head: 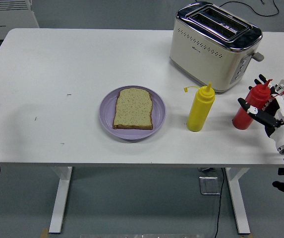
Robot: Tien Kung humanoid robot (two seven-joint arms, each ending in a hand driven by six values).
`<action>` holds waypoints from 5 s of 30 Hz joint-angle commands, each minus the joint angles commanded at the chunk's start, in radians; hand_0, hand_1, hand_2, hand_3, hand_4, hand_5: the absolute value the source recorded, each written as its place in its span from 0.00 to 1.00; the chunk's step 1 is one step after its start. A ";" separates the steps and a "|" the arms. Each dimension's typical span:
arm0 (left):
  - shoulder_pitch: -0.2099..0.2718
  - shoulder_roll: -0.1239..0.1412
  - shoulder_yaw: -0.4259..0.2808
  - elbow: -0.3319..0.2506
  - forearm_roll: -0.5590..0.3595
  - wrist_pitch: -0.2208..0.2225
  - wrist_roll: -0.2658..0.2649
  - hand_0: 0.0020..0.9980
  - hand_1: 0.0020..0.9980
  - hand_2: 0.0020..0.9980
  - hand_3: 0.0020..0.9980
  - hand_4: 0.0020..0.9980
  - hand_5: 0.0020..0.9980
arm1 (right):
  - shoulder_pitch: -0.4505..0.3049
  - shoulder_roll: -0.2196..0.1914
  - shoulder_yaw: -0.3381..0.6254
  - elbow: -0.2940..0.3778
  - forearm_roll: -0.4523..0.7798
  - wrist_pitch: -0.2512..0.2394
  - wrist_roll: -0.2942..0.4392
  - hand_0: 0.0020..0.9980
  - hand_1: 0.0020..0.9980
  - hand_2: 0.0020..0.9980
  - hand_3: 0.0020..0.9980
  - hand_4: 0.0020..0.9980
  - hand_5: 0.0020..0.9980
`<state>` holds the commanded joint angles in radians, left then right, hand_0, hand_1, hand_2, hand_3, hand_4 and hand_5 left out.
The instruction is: Pick up the cup,pour liquid into bread,place the cup on the desk
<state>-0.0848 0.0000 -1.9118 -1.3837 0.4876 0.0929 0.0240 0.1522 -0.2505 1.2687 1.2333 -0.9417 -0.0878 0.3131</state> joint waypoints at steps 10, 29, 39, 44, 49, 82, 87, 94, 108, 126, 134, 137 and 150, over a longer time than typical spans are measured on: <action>0.000 0.000 -0.002 0.001 -0.001 0.001 0.001 0.78 0.73 0.73 0.66 0.52 0.94 | 0.031 0.019 -0.042 -0.016 0.078 -0.112 -0.013 0.68 0.62 0.57 0.71 0.87 0.17; -0.003 0.000 -0.015 0.001 -0.002 0.001 0.001 0.78 0.73 0.73 0.66 0.52 0.94 | 0.070 0.046 -0.090 -0.020 0.281 -0.222 0.016 0.17 0.22 0.33 0.39 0.83 0.17; -0.004 0.000 -0.018 0.000 -0.002 0.001 0.000 0.78 0.73 0.73 0.66 0.52 0.94 | 0.073 0.045 -0.077 0.000 0.369 -0.220 0.026 0.12 0.16 0.32 0.38 0.79 0.18; -0.003 0.000 -0.018 0.000 -0.001 0.001 0.000 0.78 0.73 0.73 0.66 0.52 0.94 | 0.075 0.042 -0.059 0.021 0.381 -0.221 0.030 0.05 0.12 0.28 0.36 0.79 0.20; -0.004 0.000 -0.019 0.001 -0.001 0.001 0.000 0.78 0.73 0.73 0.66 0.52 0.94 | 0.080 0.032 -0.026 0.061 0.377 -0.220 0.019 0.05 0.12 0.28 0.36 0.79 0.20; 0.001 0.000 -0.030 0.001 0.001 0.001 -0.001 0.78 0.73 0.73 0.66 0.52 0.94 | 0.654 -0.056 -0.290 0.122 -0.508 -0.177 -0.409 0.02 0.07 0.24 0.35 0.74 0.28; 0.004 0.000 -0.030 0.001 0.001 0.001 -0.001 0.78 0.73 0.73 0.66 0.52 0.94 | 0.781 -0.055 -0.429 0.040 -0.716 -0.044 -0.535 0.04 0.08 0.25 0.36 0.73 0.29; 0.008 0.000 -0.030 0.002 0.001 0.001 -0.001 0.78 0.73 0.73 0.66 0.52 0.94 | 0.881 -0.038 -0.607 0.011 -1.008 0.121 -0.598 0.06 0.09 0.27 0.39 0.66 0.27; 0.007 0.000 -0.038 0.002 0.001 0.000 -0.001 0.78 0.73 0.73 0.66 0.52 0.94 | 0.922 -0.057 -0.635 0.018 -1.327 0.196 -0.659 0.06 0.09 0.28 0.38 0.65 0.28; 0.004 0.000 -0.042 0.001 0.000 0.001 -0.001 0.78 0.73 0.73 0.66 0.52 0.94 | 0.898 -0.052 -0.558 0.045 -1.327 0.161 -0.676 0.07 0.11 0.28 0.40 0.60 0.24; 0.000 0.000 -0.038 0.002 0.000 -0.001 -0.001 0.78 0.73 0.73 0.66 0.52 0.94 | 0.927 -0.043 -0.699 0.040 -1.327 0.180 -0.668 0.08 0.11 0.29 0.40 0.59 0.25; -0.002 0.000 -0.037 0.002 0.000 -0.002 -0.001 0.78 0.73 0.73 0.66 0.52 0.94 | 0.913 -0.040 -0.765 0.039 -1.327 0.189 -0.671 0.08 0.11 0.29 0.40 0.59 0.25; 0.003 0.000 -0.041 0.001 0.000 0.001 -0.001 0.78 0.73 0.73 0.66 0.52 0.94 | 0.845 -0.045 -0.455 0.086 -1.324 0.043 -0.674 0.08 0.11 0.29 0.40 0.59 0.24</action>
<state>-0.0822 0.0000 -1.9531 -1.3827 0.4875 0.0935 0.0229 0.9972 -0.2958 0.8142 1.3194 -2.2657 -0.0444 -0.3611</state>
